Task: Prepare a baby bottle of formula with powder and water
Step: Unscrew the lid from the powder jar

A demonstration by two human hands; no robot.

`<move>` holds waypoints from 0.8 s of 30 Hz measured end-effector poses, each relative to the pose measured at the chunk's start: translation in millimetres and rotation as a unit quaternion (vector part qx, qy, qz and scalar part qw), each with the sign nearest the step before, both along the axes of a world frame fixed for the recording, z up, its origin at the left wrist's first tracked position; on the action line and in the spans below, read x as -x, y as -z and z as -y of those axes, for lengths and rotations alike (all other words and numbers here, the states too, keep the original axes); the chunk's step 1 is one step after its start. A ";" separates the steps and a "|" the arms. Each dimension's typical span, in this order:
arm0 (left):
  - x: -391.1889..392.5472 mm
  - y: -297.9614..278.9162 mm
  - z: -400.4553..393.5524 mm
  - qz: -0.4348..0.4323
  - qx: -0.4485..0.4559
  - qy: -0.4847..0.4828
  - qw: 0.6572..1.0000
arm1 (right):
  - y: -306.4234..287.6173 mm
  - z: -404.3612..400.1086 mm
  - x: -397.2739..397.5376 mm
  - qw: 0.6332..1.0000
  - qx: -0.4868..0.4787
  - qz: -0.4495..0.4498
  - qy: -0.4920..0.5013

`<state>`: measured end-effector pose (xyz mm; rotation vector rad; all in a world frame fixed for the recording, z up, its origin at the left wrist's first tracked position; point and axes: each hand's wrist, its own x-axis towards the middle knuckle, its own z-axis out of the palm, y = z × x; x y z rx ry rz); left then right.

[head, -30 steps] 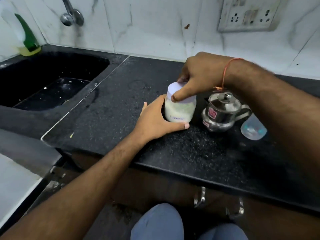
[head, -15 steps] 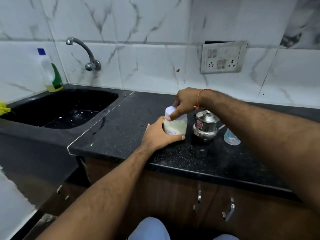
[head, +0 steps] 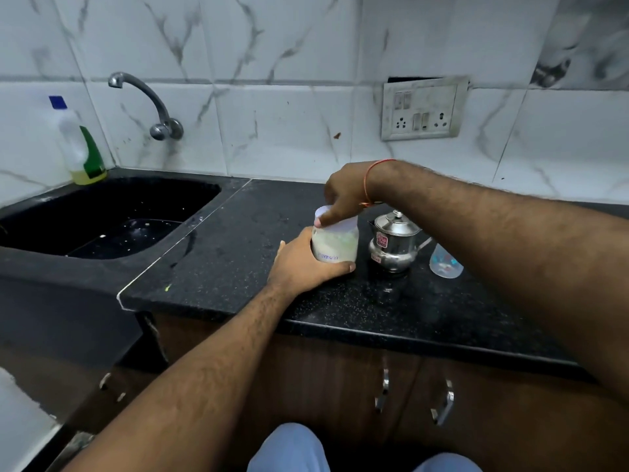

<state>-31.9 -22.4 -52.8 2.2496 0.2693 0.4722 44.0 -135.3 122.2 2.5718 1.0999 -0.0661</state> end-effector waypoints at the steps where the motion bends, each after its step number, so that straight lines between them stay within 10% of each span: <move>1: -0.1 0.2 0.1 -0.001 0.000 0.002 1.000 | 2.3 -2.0 -0.8 1.000 -0.005 -0.008 -0.006; 6: -2.0 1.7 -1.9 -0.001 -0.004 0.007 1.000 | -6.2 -0.5 -0.9 0.990 -0.059 -0.131 -0.016; 24: -4.7 3.7 -4.3 -0.005 -0.011 0.013 1.000 | 0.0 -5.3 -9.0 0.989 -0.066 -0.133 0.005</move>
